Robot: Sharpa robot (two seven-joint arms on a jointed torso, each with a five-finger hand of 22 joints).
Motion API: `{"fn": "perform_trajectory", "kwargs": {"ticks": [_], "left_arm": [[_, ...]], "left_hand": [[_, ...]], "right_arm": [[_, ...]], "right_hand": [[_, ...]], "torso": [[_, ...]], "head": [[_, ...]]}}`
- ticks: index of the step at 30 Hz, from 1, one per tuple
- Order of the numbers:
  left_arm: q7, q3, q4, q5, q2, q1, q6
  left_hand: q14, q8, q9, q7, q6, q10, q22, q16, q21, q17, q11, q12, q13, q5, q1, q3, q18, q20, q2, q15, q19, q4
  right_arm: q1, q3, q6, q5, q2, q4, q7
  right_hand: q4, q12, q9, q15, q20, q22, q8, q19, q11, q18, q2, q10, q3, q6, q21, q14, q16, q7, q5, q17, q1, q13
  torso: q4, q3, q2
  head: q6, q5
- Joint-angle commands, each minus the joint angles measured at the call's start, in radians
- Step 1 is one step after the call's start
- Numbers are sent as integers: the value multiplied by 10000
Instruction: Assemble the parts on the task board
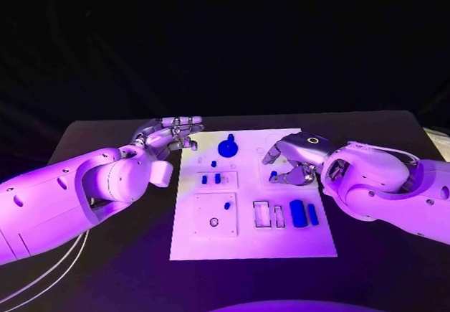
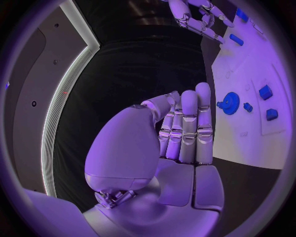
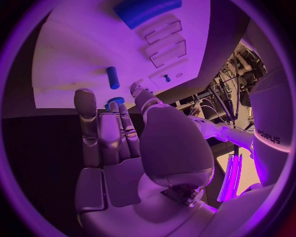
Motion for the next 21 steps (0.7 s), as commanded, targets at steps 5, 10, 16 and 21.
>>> {"fn": "perform_trajectory", "kwargs": {"ticks": [5, 10, 16, 21], "left_arm": [[31, 6, 26, -53, 19, 3, 233], [27, 6, 24, -53, 14, 2, 230], [22, 6, 18, -53, 24, 2, 231], [87, 6, 17, -53, 42, 2, 178]], "left_hand": [[-38, -16, -13, 27, -65, -59, 15, -27, 57, -17, -6, 65, -9, 33, -48, -10, 99, -20, 3, -13, -68, -51], [-38, -16, -13, 27, -65, -59, 15, -27, 57, -17, -6, 65, -9, 33, -48, -10, 99, -20, 3, -13, -68, -51], [-38, -16, -13, 27, -65, -59, 15, -27, 57, -17, -6, 65, -9, 33, -48, -10, 99, -20, 3, -13, -68, -51], [-42, -9, -10, 28, -64, -58, 24, -25, 63, -21, -5, 79, -6, 32, -49, -9, 100, -18, 5, -11, -75, -62]], "right_arm": [[23, -5, 856, -287, 31, -192, -219], [25, -9, 1181, -279, 86, -253, -165], [22, -15, 1425, -248, 227, -335, -111], [-16, -23, 1494, -237, 386, -445, -75]], "right_hand": [[4, 26, -3, 17, -45, -49, -30, -94, -57, 84, 72, -89, -127, 13, -77, 121, -67, -101, 108, -38, 170, 15], [46, 233, 19, -49, -104, -106, 16, -88, -149, 91, 248, 102, -231, 174, -131, 131, -114, -154, 112, -119, 258, 34], [99, 560, 31, -150, -196, 38, 40, 42, -258, 57, 569, 636, -201, 428, -48, 193, -53, -152, -47, -69, 410, 31], [178, 649, 47, -203, -235, 374, 72, 258, -300, 0, 795, 1055, -39, 670, 193, 238, 77, -155, -180, 74, 467, 1]], "torso": [[23, -8, 5], [0, 0, 13], [8, -5, 9], [21, 1, 13]], "head": [[4, -17], [-33, -11], [-33, -30], [-28, -27]]}}
